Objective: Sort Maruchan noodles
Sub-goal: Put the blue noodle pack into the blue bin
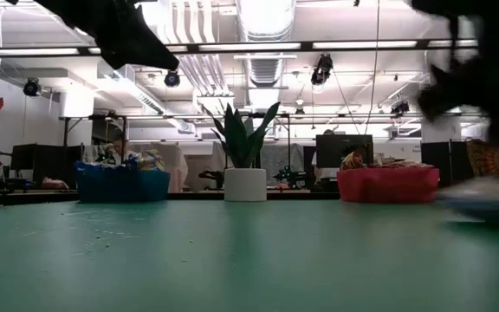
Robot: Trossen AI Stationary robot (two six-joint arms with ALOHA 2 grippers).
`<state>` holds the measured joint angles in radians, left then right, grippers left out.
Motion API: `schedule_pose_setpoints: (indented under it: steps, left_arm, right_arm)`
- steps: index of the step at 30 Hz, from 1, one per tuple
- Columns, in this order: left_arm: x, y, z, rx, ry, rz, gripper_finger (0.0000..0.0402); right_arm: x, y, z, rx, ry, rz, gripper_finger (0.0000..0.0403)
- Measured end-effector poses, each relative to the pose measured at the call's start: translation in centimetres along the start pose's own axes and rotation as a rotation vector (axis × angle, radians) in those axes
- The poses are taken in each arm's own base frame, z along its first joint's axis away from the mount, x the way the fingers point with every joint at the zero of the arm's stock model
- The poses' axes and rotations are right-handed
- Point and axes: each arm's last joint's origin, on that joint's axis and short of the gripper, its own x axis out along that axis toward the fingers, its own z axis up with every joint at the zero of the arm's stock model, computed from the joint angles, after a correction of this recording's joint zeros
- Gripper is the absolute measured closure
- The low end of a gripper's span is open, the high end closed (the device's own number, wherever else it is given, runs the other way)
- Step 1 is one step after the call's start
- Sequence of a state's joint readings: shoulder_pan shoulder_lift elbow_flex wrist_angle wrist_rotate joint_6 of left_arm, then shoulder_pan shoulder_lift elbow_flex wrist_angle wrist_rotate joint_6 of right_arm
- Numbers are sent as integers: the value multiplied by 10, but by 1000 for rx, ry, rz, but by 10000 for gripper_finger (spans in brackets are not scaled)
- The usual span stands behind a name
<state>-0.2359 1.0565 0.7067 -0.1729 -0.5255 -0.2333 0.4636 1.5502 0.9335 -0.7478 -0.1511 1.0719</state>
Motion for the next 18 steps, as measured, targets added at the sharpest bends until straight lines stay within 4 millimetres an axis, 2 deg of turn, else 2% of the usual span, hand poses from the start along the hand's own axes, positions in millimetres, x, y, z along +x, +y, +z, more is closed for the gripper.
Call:
schedule_pose_setpoints:
  steps: [2,5,9,13,18]
  left_arm:
    - [0,0,2,-6,-17,5,366]
    - [1,-1,4,-12,-38,6,366]
    - [4,-2,3,-29,-34,7,366]
    - [11,-5,-5,-49,11,3,366]
    - [32,-14,-19,-48,82,30,366]
  right_arm:
    - [-15,13,20,-96,-292,5,375]
    - [-46,30,34,-288,-663,-48,375]
    - [-66,44,44,-503,-845,-22,375]
    - [-65,43,55,-537,-929,64,375]
    - [-38,30,69,-521,-985,82,375]
